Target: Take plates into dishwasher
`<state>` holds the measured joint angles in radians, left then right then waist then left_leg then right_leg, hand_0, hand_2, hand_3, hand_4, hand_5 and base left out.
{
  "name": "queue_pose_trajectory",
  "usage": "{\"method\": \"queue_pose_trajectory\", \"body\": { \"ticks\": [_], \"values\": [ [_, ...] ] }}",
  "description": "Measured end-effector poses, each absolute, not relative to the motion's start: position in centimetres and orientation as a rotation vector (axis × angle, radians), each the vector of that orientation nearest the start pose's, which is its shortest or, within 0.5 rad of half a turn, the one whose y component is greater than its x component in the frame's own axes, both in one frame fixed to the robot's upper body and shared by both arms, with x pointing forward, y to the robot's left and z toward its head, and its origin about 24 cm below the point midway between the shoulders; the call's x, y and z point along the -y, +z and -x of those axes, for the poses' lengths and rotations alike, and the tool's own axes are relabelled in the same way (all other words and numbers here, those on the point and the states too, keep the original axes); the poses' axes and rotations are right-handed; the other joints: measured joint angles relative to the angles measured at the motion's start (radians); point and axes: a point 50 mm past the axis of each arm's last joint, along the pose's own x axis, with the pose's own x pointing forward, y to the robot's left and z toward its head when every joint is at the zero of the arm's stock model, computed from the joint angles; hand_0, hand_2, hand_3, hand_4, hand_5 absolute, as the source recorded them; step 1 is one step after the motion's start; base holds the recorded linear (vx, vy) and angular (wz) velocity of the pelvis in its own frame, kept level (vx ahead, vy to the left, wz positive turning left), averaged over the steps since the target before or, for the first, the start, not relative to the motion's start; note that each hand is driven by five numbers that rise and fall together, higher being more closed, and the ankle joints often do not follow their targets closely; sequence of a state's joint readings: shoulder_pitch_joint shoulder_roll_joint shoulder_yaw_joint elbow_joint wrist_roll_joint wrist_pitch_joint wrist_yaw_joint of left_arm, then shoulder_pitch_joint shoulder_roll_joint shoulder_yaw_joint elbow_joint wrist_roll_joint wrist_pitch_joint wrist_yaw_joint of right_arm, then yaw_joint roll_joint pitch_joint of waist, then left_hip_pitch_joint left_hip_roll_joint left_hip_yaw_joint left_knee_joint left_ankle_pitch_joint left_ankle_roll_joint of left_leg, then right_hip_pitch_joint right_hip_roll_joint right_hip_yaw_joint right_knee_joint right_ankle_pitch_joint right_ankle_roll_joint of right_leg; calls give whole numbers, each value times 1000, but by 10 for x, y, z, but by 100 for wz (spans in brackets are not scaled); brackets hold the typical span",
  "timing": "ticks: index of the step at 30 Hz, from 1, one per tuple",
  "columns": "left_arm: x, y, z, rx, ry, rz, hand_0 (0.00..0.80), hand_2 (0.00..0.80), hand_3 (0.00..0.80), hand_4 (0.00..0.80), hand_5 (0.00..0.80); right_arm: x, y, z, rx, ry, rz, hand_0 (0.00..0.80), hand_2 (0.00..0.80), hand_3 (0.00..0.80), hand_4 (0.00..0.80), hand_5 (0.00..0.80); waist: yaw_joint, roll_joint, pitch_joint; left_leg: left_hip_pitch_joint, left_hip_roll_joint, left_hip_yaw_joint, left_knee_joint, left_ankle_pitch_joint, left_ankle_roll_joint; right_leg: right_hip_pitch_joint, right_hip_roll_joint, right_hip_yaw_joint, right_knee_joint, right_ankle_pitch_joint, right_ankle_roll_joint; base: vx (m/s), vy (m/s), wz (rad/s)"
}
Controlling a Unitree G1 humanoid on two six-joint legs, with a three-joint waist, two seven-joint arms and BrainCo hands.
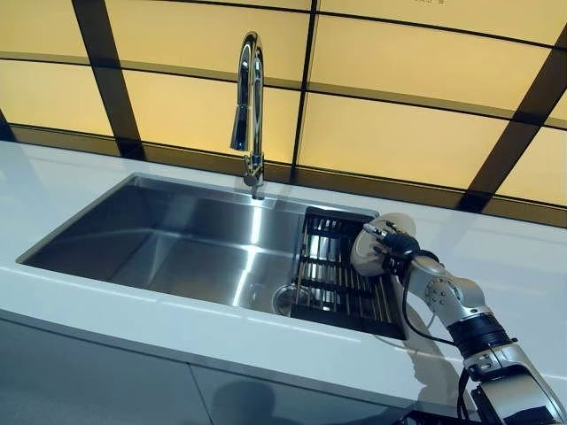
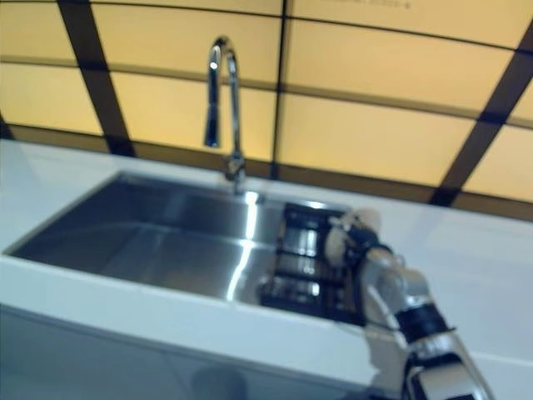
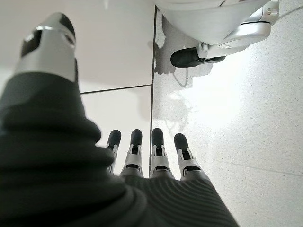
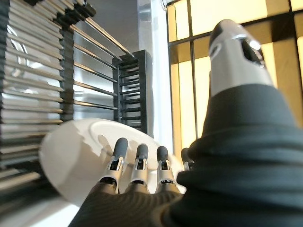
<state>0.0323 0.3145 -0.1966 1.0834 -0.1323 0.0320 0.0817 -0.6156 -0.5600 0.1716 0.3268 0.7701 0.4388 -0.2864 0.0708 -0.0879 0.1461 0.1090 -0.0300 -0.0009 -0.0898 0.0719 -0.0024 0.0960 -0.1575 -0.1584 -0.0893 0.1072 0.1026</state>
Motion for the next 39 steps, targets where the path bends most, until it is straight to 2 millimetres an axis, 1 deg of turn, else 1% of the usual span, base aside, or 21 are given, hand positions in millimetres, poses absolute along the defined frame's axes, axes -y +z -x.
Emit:
{"method": "queue_pose_trajectory", "body": {
  "ticks": [2, 7, 12, 15, 17, 20, 23, 28, 30, 31, 33, 39],
  "values": [
    [-254, -149, -100, -1154, 147, -313, 0, 0, 0, 0, 0, 216, 141, -354, -160, -73, -55, 0, 0, 0, 0, 0, -1, 0, 1, 0, 0, 0, 0, 0, 0, 0, 0, 0, 0, -1, -1, 0, 0, 0],
    [-254, -150, -97, -1159, 145, -311, 0, 0, 0, 0, 0, 216, 164, -351, -39, -68, -30, 0, 0, 0, 0, 0, -3, -2, 2, 0, 1, 2, 0, 0, -1, -3, 1, 2, 0, -2, -1, -8, 0, 0],
    [-253, -150, -96, -1160, 145, -309, 0, 0, 0, 0, 0, 215, 191, -345, 102, -74, -39, 0, 0, 0, 0, 0, -2, -10, 9, -1, 2, 10, 0, -3, -2, -6, 2, 10, 0, -2, -2, -10, 4, -4],
    [-253, -150, -96, -1161, 145, -308, 0, 0, 0, 0, 0, 218, 201, -342, 156, -101, -55, 0, 0, 0, 0, 0, -3, -11, 10, -1, 2, 14, 0, -5, -1, -8, 2, 13, 0, -2, -1, 14, 11, -5],
    [-253, -150, -96, -1158, 144, -308, 0, 0, 0, 0, 0, 226, 208, -340, 183, -154, -70, 0, 0, 0, 0, 0, -5, -11, 9, -1, 2, 22, 0, -5, -2, -10, 2, 17, 0, -2, -1, 14, 13, -5],
    [-253, -150, -96, -1153, 144, -308, 0, 0, 0, 0, 0, 233, 209, -339, 187, -215, -63, 0, 0, 0, 0, 0, -6, -11, 9, 0, 2, 25, 0, -6, -2, -12, 2, 20, 0, -2, -1, 5, 10, -3],
    [-253, -150, -97, -1147, 143, -308, 0, 0, 0, 0, 0, 249, 209, -338, 174, -314, -54, 0, 0, 0, 0, 0, -7, -12, 9, 0, 2, 28, 1, -6, -3, -12, 3, 23, 0, -2, -1, 0, 0, 0],
    [-253, -149, -99, -1140, 138, -312, 0, 0, 0, 0, 0, 278, 192, -340, 72, -453, -21, 0, 0, 0, 0, 0, -4, -15, 7, 2, 3, 27, 1, -6, -3, -10, 3, 24, 0, -1, -1, 32, -12, 0],
    [-252, -150, -99, -1142, 127, -321, 0, 0, 0, 0, 0, 296, 178, -340, 2, -532, -12, 0, 0, 0, 0, 0, -3, -16, 6, 2, 3, 26, 1, -7, -2, -9, 3, 23, 0, 1, 2, 41, -26, 1],
    [-252, -150, -99, -1143, 127, -321, 0, 0, 0, 0, 0, 298, 176, -340, -7, -545, -10, 0, 0, 0, 0, 0, -3, -15, 6, 2, 3, 25, 1, -7, -2, -9, 3, 23, 0, 1, 3, 36, -20, 1],
    [-252, -150, -98, -1147, 128, -323, 0, 0, 0, 0, 0, 310, 173, -338, -31, -595, 2, 0, 0, 0, 0, 0, -4, -14, 5, 2, 3, 24, 1, -7, -1, -8, 3, 22, 0, 1, 3, 18, -6, 0],
    [-254, -150, -97, -1150, 123, -335, 0, 0, 0, 0, 0, 327, 165, -334, -73, -677, -19, 0, 0, 0, 0, 0, -5, -10, 4, 2, 3, 22, 0, -8, 0, -1, 2, 19, 0, -2, -2, 11, -1, 1]
  ]
}}
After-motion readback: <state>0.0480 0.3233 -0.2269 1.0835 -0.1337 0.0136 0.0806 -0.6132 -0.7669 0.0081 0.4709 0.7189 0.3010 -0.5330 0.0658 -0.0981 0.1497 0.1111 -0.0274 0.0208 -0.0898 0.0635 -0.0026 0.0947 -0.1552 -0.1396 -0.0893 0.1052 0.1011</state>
